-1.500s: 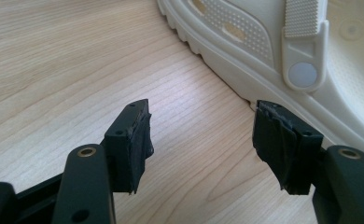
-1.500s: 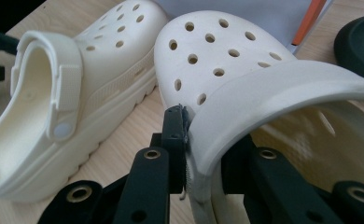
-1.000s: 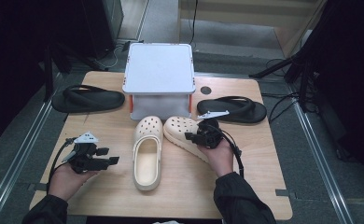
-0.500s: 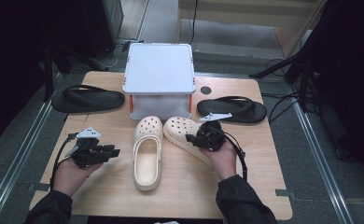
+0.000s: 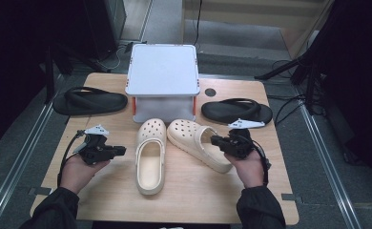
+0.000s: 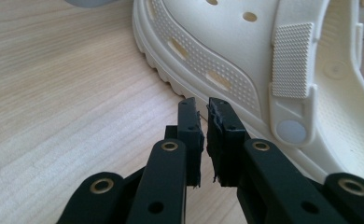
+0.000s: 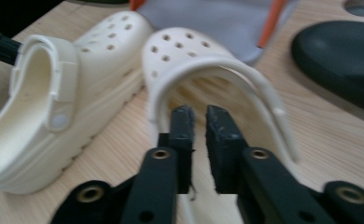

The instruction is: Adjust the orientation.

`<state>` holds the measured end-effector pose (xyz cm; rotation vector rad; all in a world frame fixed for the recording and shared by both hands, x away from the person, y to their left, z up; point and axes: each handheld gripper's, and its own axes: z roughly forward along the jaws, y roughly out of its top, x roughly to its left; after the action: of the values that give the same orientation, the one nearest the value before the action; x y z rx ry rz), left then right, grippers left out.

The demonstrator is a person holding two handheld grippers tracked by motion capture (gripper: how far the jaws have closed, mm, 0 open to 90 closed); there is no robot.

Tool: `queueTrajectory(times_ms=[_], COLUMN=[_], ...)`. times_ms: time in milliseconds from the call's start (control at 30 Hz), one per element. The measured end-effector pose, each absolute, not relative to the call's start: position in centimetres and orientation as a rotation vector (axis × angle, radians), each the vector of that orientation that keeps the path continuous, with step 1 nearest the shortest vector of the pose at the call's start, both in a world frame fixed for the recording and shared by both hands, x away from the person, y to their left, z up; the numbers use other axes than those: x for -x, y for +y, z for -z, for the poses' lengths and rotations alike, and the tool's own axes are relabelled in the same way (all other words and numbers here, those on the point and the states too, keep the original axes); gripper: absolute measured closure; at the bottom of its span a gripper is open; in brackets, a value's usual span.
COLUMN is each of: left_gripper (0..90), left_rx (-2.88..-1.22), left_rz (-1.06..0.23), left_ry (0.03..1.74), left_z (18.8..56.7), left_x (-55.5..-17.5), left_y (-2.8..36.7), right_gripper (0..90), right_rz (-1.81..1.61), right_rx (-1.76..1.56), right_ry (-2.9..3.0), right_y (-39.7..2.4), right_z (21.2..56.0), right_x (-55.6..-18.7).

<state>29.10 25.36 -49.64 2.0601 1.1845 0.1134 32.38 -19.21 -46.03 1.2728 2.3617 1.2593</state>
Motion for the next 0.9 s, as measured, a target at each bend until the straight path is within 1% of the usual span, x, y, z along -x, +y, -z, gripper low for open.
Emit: queueTrajectory(times_ms=[33, 133, 267, 300, 367, 500, 633, 767, 900], left_gripper=[83.6, 83.7, 86.3, 87.5, 87.6, 88.5, 88.5, 88.2, 87.6], left_rx=[-2.060, -2.061, -2.067, -2.067, -2.067, -2.068, -2.040, -2.066, -2.091], left_rz=[-0.113, -0.101, -0.097, -0.104, -0.099, -0.101, -0.094, -0.078, -0.080], left_ry=[1.186, 1.186, 1.195, 1.198, 1.205, 1.206, 1.219, 1.223, 1.208], left_z=[49.7, 49.9, 50.4, 50.5, 50.6, 50.7, 51.1, 51.7, 51.7], left_x=[-29.2, -29.7, -30.4, -30.6, -31.0, -31.8, -32.7, -33.0, -32.9], left_y=[25.3, 25.1, 24.9, 24.8, 24.7, 24.3, 24.1, 23.6, 23.2], right_gripper=[89.8, 90.0, 90.0, 90.0, 90.0, 90.0, 90.0, 90.0, 90.0], right_rz=[-1.259, -1.243, -1.240, -1.225, -1.206, -1.183, -1.160, -1.148, -1.130], right_rx=[-1.273, -1.319, -1.387, -1.396, -1.389, -1.387, -1.340, -1.336, -1.325], right_ry=[2.362, 2.302, 2.255, 2.266, 2.276, 2.319, 2.370, 2.424, 2.425], right_y=[-19.2, -21.1, -22.8, -22.9, -22.8, -22.2, -21.4, -20.7, -20.3], right_z=[46.0, 46.1, 46.4, 47.0, 47.2, 48.1, 48.8, 49.5, 49.4], right_x=[-32.4, -32.9, -34.3, -35.0, -35.3, -37.3, -38.6, -39.0, -38.6])
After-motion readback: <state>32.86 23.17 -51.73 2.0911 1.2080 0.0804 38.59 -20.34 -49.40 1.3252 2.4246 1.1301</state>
